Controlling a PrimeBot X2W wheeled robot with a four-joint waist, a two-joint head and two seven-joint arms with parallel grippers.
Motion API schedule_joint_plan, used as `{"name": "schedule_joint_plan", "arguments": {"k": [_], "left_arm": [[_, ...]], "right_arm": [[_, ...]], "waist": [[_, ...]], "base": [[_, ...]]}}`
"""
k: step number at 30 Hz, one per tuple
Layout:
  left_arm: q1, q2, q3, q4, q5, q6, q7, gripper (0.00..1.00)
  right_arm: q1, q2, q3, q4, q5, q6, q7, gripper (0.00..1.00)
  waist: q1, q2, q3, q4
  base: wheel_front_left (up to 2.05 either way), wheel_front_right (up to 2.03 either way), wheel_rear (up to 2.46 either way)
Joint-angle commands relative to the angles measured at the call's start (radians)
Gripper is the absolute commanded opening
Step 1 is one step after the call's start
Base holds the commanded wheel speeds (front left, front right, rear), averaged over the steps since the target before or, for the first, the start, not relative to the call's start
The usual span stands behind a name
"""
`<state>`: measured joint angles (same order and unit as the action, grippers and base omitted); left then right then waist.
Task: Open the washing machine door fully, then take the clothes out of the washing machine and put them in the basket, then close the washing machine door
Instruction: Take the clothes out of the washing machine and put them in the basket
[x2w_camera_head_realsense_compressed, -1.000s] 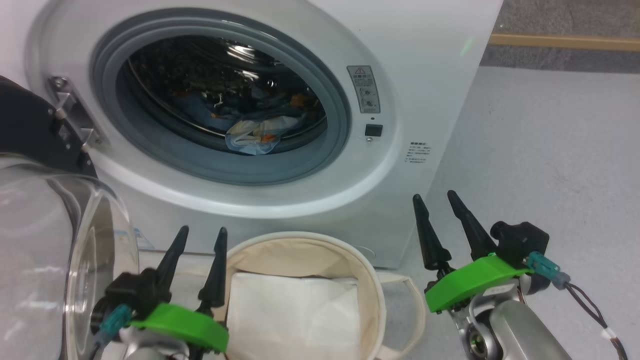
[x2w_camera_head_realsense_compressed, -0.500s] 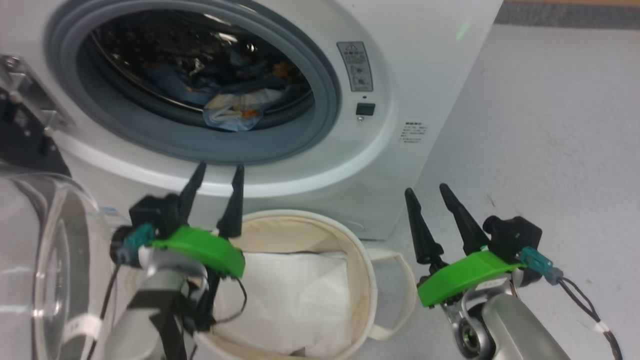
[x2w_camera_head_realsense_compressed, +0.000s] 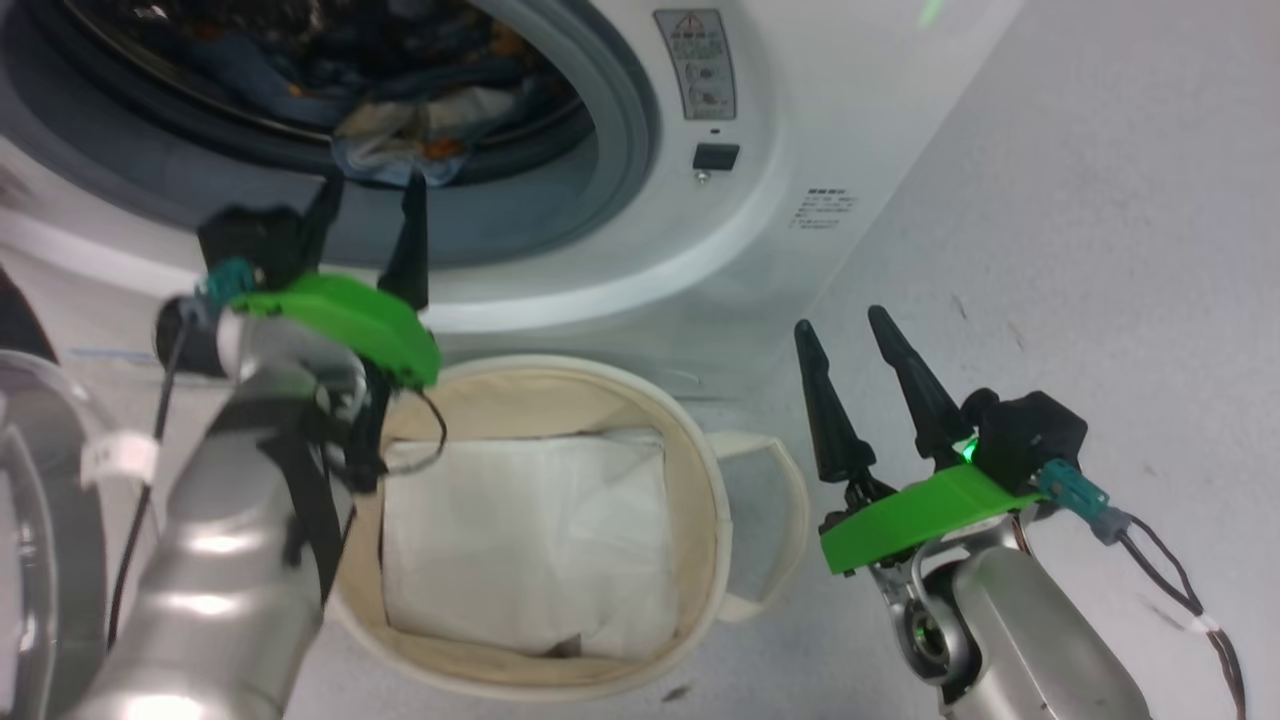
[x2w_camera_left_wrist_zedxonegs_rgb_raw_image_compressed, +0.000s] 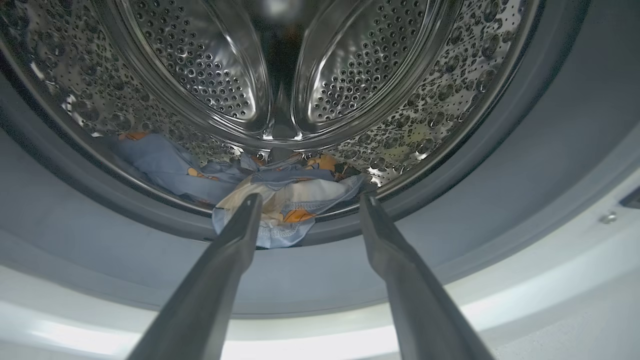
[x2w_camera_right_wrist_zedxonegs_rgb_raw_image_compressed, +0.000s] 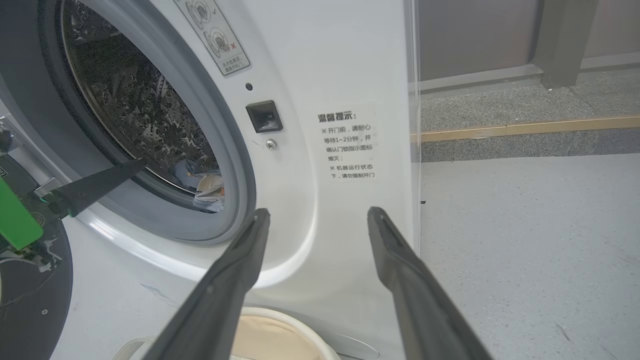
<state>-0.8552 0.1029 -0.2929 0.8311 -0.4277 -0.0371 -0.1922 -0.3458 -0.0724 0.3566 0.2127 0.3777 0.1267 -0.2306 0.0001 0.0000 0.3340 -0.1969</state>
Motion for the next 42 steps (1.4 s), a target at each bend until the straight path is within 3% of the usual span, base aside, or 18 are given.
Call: {"name": "schedule_joint_plan", "arguments": {"k": [1, 8, 18, 29, 35, 38, 39, 40, 42], "left_arm": [[-0.055, 0.018, 0.029, -0.006, -0.002, -0.004, -0.015, 1.0], [-0.204, 0.027, 0.023, 0.158, 0.009, -0.014, -0.033, 1.0], [-0.398, 0.108, 0.003, 0.364, 0.037, 0.0, 0.015, 1.0], [-0.511, 0.185, -0.064, 0.44, 0.096, 0.025, 0.139, 1.0], [-0.527, 0.203, -0.101, 0.451, 0.129, 0.071, 0.214, 1.0], [-0.531, 0.196, -0.109, 0.453, 0.129, 0.071, 0.237, 1.0], [-0.531, 0.193, -0.117, 0.454, 0.134, 0.068, 0.244, 0.79], [-0.532, 0.191, -0.121, 0.454, 0.135, 0.065, 0.245, 0.0], [-0.532, 0.185, -0.127, 0.455, 0.135, 0.056, 0.239, 0.0]], "right_arm": [[-0.018, 0.016, 0.023, -0.039, -0.008, 0.004, -0.011, 1.0], [-0.029, 0.019, 0.031, -0.058, -0.012, 0.004, -0.018, 1.0], [-0.034, 0.022, 0.031, -0.08, -0.009, 0.004, -0.026, 1.0], [-0.036, 0.022, 0.031, -0.109, 0.015, 0.004, -0.031, 1.0], [-0.034, 0.022, 0.023, -0.13, 0.023, 0.004, -0.031, 1.0], [-0.034, 0.022, 0.022, -0.135, 0.027, 0.004, -0.031, 1.0], [-0.034, 0.022, 0.02, -0.135, 0.027, 0.004, -0.031, 1.0], [-0.035, 0.022, 0.02, -0.135, 0.028, 0.004, -0.031, 1.0], [-0.037, 0.022, 0.02, -0.135, 0.028, 0.004, -0.031, 1.0]], "waist": [[-0.0001, 0.0, 0.029, -0.01], [-0.0001, 0.0, 0.089, -0.041], [-0.0001, 0.0, 0.178, -0.101], [-0.0001, 0.0, 0.253, -0.162], [-0.0001, 0.0, 0.269, -0.174], [-0.0001, 0.0, 0.272, -0.178], [-0.0001, 0.0, 0.272, -0.177], [-0.0001, 0.0, 0.272, -0.177], [-0.0001, 0.0, 0.27, -0.176]], "base": [[0.0, 0.0, 0.0], [0.0, 0.0, 0.0], [0.0, 0.0, 0.0], [0.0, 0.0, 0.0], [0.0, 0.0, 0.0], [0.0, 0.0, 0.0], [0.0, 0.0, 0.0], [0.0, 0.0, 0.0], [0.0, 0.0, 0.0]]}}
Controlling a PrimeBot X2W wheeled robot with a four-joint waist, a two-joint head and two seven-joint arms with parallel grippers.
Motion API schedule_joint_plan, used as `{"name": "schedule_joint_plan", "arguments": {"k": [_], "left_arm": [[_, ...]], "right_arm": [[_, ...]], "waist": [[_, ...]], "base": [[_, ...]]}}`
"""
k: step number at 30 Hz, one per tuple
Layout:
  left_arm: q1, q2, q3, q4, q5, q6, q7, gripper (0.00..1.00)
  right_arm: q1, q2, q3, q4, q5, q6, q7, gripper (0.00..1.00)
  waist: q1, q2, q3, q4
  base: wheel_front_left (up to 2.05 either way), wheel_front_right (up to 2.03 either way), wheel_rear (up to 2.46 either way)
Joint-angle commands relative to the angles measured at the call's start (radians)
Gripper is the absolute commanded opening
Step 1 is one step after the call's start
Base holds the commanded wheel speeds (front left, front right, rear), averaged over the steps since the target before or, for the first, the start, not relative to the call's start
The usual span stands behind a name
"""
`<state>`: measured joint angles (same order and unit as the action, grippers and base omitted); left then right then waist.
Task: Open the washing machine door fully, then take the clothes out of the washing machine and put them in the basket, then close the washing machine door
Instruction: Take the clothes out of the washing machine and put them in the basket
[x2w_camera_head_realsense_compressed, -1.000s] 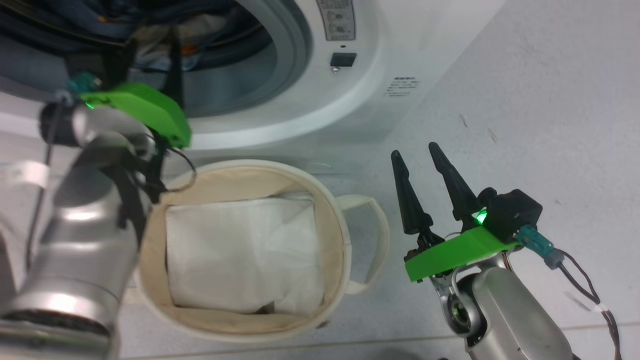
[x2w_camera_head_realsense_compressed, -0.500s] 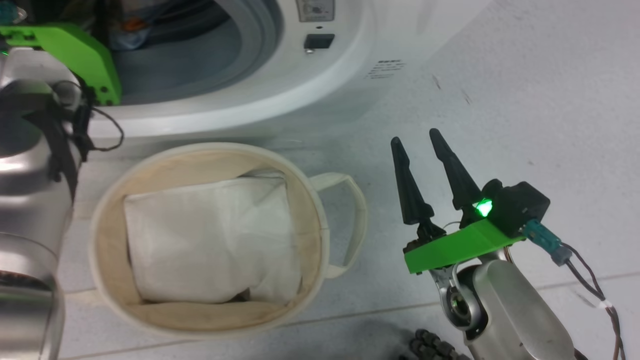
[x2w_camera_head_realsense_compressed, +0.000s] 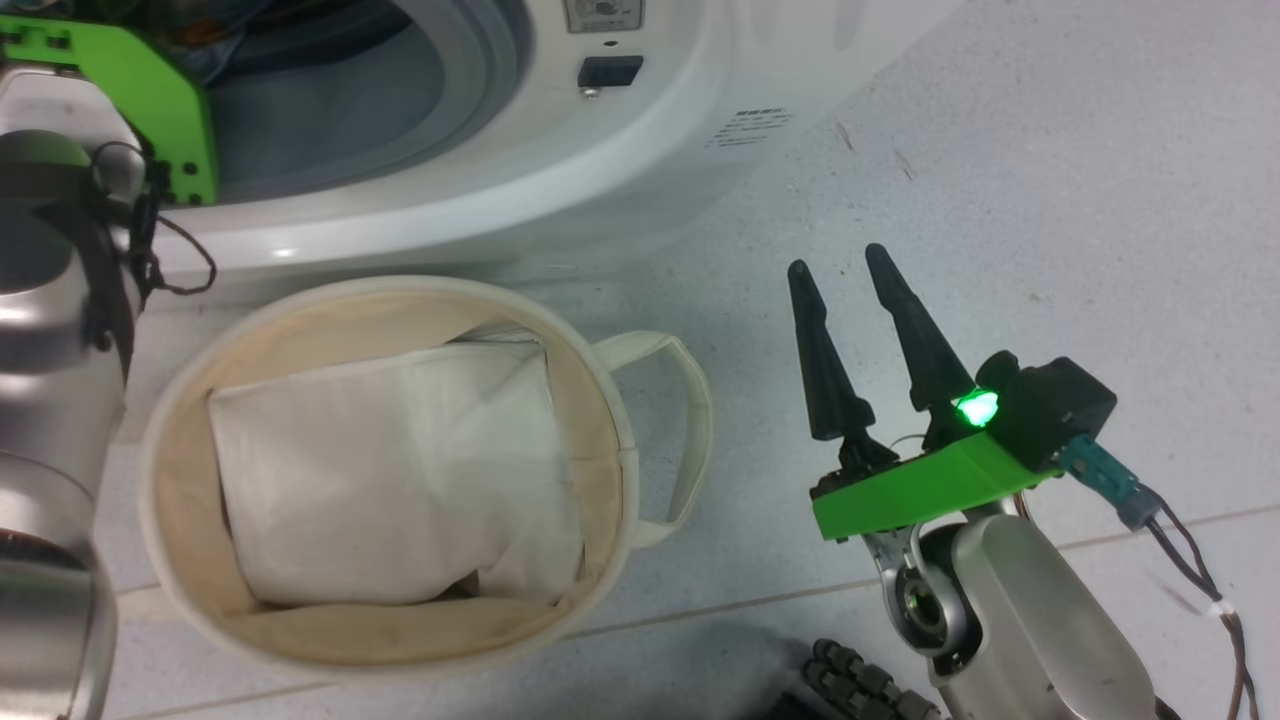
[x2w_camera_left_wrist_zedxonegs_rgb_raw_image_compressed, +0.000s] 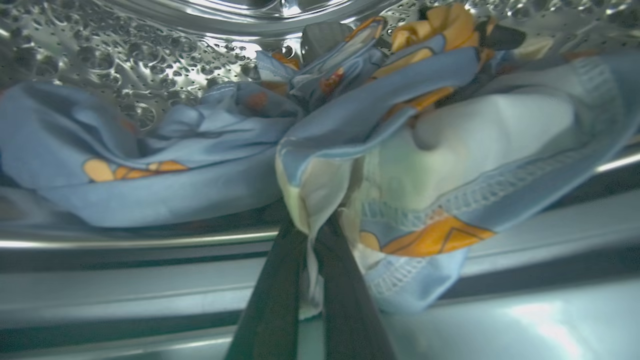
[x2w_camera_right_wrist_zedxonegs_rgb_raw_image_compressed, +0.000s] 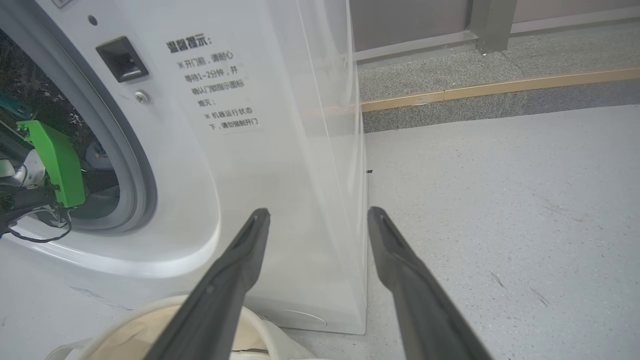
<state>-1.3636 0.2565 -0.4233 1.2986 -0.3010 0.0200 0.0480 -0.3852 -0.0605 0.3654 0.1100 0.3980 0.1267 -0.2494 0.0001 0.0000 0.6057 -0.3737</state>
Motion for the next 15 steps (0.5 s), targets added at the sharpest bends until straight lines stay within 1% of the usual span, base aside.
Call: {"name": "schedule_joint_plan", "arguments": {"k": [1, 8, 15], "left_arm": [[-0.024, 0.027, 0.002, -0.013, 0.007, -0.005, -0.009, 0.0], [0.003, -0.012, 0.0, -0.012, -0.015, -0.036, -0.073, 0.0], [0.067, -0.083, 0.012, -0.025, -0.053, -0.076, -0.208, 0.0]], "right_arm": [[0.002, 0.01, 0.011, -0.032, 0.008, 0.004, -0.012, 1.0], [-0.003, 0.01, 0.008, -0.02, 0.003, 0.004, -0.012, 1.0], [0.0, 0.01, -0.001, 0.013, -0.002, 0.004, -0.012, 1.0]], "waist": [[-0.0001, 0.0, -0.003, 0.003], [-0.0001, 0.0, -0.053, 0.033], [-0.0001, 0.0, -0.142, 0.101]], "base": [[0.0, 0.0, 0.0], [0.0, 0.0, 0.0], [0.0, 0.0, 0.0]]}}
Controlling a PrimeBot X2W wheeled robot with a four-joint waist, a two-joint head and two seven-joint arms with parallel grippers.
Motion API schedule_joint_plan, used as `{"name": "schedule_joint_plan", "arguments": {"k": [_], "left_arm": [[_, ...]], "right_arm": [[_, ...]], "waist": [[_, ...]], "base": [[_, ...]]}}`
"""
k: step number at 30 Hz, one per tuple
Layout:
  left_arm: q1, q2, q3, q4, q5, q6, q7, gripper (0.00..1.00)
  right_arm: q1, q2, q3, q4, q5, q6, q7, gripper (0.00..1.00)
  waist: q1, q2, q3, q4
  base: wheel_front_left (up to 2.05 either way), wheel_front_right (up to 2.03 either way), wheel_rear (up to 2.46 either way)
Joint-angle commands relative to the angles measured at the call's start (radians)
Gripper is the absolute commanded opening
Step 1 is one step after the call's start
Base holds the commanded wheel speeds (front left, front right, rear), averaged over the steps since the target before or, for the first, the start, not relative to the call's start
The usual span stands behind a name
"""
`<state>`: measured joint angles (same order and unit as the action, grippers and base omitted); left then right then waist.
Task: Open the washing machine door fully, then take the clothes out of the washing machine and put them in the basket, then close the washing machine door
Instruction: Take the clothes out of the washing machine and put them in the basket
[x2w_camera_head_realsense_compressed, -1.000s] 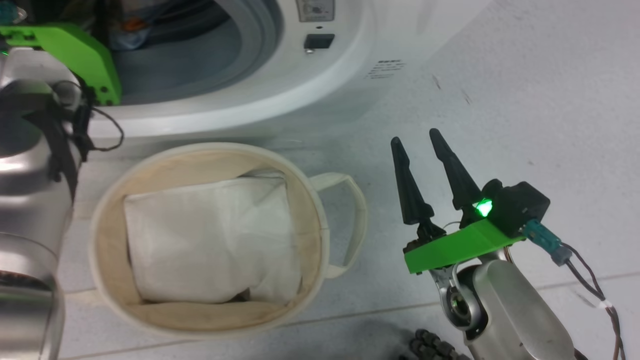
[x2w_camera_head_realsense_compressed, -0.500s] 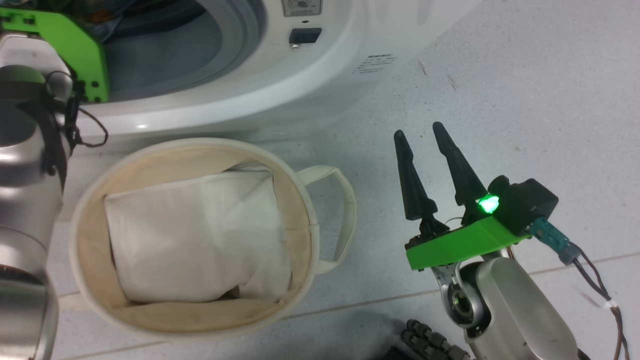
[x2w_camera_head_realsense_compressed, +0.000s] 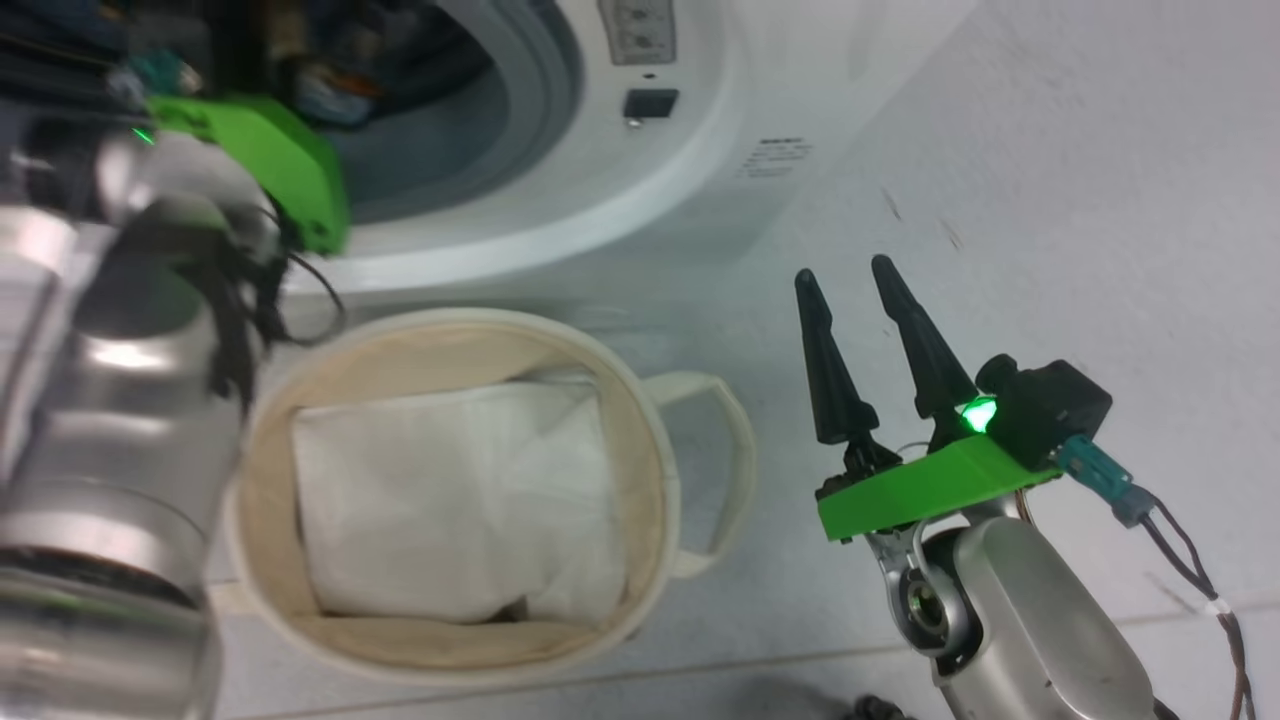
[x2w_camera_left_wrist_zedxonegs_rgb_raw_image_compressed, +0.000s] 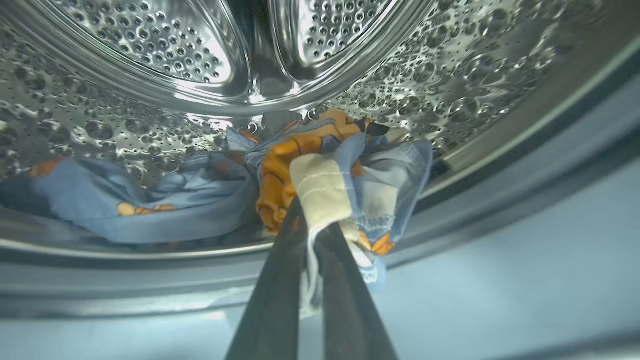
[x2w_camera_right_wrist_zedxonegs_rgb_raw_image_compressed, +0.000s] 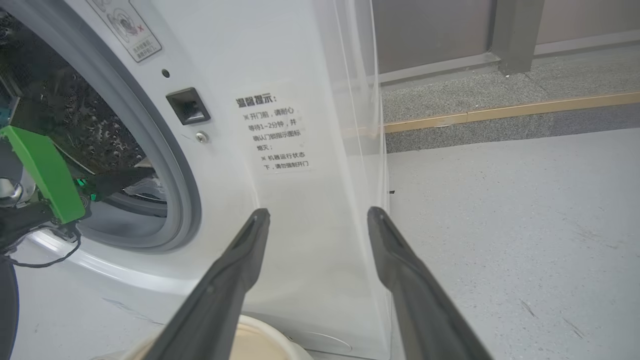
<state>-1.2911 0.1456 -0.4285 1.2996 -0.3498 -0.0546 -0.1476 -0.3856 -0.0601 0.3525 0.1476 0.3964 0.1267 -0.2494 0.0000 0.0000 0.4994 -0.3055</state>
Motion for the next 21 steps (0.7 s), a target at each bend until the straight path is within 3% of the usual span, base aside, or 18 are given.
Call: {"name": "schedule_joint_plan", "arguments": {"k": [1, 9, 15, 18, 21], "left_arm": [[0.008, 0.019, 0.015, -0.026, -0.007, -0.007, -0.028, 0.0], [0.119, -0.003, 0.013, -0.067, -0.038, -0.054, -0.1, 0.0], [0.193, -0.017, 0.001, -0.179, -0.079, -0.074, -0.109, 0.0], [0.223, -0.019, -0.019, -0.266, -0.112, -0.075, -0.074, 0.0], [0.255, 0.016, -0.047, -0.392, -0.14, -0.076, 0.004, 0.0]], "right_arm": [[0.002, 0.01, 0.01, -0.016, -0.002, 0.004, -0.012, 1.0], [0.014, 0.01, 0.011, 0.034, -0.002, 0.004, -0.012, 1.0], [0.039, 0.001, 0.0, 0.055, 0.008, 0.004, -0.012, 1.0], [0.054, -0.003, -0.003, 0.062, 0.015, 0.004, -0.012, 1.0], [0.068, -0.007, -0.008, 0.069, 0.021, 0.004, -0.012, 1.0]], "waist": [[0.0, 0.0, -0.05, 0.045], [0.0, 0.0, -0.168, 0.113], [0.0, 0.0, -0.254, 0.16], [0.0, 0.0, -0.297, 0.183], [0.0, 0.0, -0.337, 0.204]], "base": [[0.0, 0.0, 0.0], [0.0, 0.0, 0.0], [0.0, 0.0, 0.0], [0.0, 0.0, 0.0], [0.0, 0.0, 0.0]]}}
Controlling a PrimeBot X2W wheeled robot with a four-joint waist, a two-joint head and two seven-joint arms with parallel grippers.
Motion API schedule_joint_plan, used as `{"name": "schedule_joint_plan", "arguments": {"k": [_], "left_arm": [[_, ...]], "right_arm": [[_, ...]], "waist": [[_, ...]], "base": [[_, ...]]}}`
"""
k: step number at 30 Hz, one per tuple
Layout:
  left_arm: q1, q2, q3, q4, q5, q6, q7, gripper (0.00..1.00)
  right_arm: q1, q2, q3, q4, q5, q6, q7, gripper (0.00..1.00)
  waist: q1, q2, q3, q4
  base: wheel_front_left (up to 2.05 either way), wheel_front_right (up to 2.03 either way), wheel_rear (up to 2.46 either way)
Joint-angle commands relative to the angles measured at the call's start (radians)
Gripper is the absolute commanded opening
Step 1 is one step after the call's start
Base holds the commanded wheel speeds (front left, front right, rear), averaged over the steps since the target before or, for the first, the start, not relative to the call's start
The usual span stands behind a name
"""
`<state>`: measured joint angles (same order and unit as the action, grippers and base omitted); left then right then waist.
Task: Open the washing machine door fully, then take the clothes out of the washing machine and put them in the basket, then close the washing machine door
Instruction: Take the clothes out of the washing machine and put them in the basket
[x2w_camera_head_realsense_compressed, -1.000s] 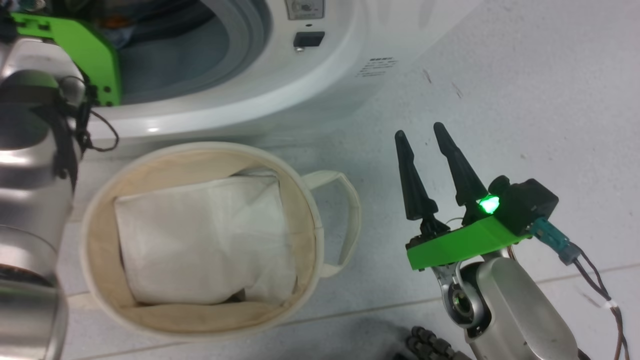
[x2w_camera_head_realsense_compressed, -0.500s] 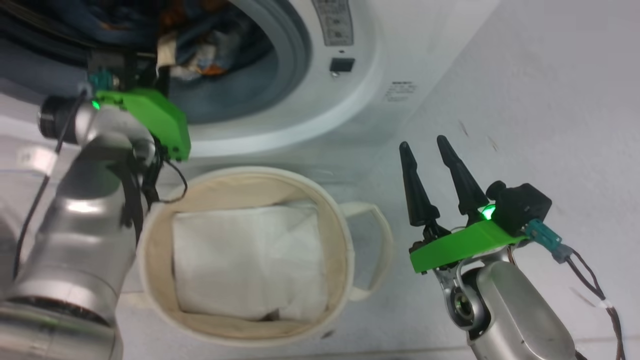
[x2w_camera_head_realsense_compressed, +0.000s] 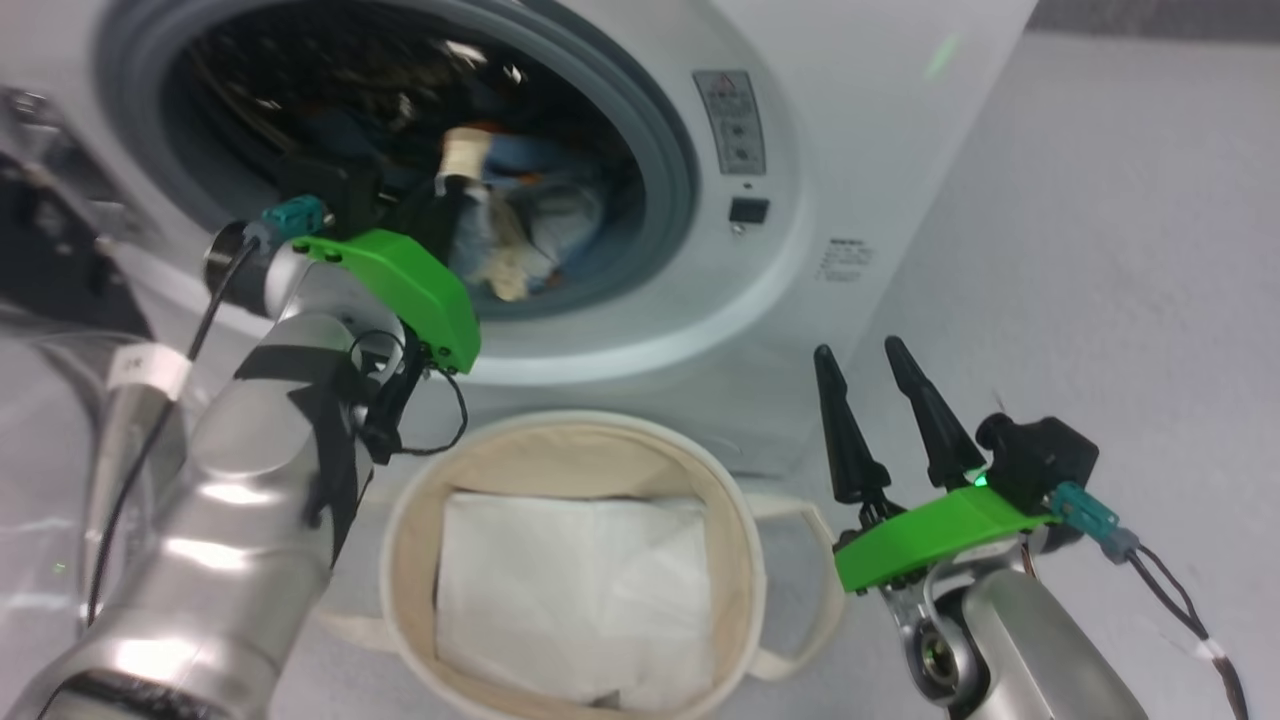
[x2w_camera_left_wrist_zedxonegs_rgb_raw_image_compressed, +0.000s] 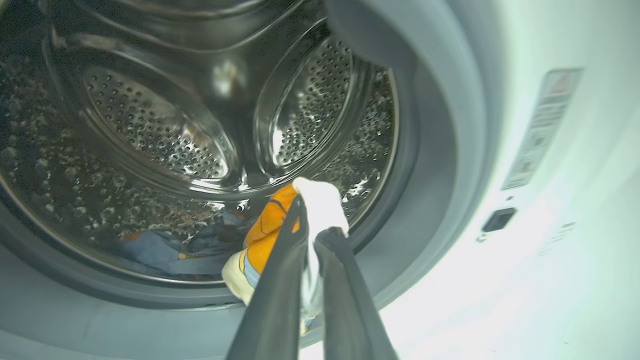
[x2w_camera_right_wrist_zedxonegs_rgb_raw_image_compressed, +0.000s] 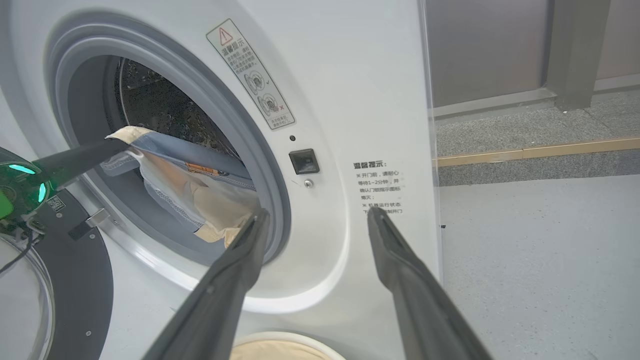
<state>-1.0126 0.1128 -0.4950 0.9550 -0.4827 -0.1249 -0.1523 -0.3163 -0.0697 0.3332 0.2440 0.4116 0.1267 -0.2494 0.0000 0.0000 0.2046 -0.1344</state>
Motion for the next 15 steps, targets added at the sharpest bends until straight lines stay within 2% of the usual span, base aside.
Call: {"name": "schedule_joint_plan", "arguments": {"k": [1, 5, 7, 12, 15], "left_arm": [[-0.024, 0.049, 0.02, -0.048, -0.007, -0.005, 0.009, 0.0], [0.046, 0.127, 0.038, -0.279, -0.071, -0.005, 0.153, 0.0], [0.088, 0.172, 0.059, -0.429, -0.103, 0.016, 0.241, 0.0], [0.188, 0.267, 0.124, -0.855, -0.188, 0.12, 0.469, 0.0], [0.219, 0.301, 0.159, -1.079, -0.227, 0.188, 0.573, 0.0]], "right_arm": [[-0.001, 0.002, 0.012, -0.028, 0.006, 0.004, -0.012, 1.0], [0.021, 0.0, 0.005, -0.021, 0.012, 0.004, -0.012, 1.0], [0.029, -0.002, 0.004, -0.02, 0.015, 0.004, -0.012, 1.0], [0.04, -0.008, 0.006, -0.025, 0.02, 0.004, -0.012, 1.0], [0.04, -0.013, 0.006, -0.029, 0.022, 0.004, -0.012, 1.0]], "waist": [[0.0, 0.0, -0.042, 0.033], [0.0, 0.0, -0.085, 0.057], [0.0, 0.0, -0.099, 0.069], [0.0, 0.0, -0.12, 0.096], [0.0, 0.0, -0.128, 0.108]], "base": [[0.0, 0.0, 0.0], [0.0, 0.0, 0.0], [0.0, 0.0, 0.0], [0.0, 0.0, 0.0], [0.0, 0.0, 0.0]]}}
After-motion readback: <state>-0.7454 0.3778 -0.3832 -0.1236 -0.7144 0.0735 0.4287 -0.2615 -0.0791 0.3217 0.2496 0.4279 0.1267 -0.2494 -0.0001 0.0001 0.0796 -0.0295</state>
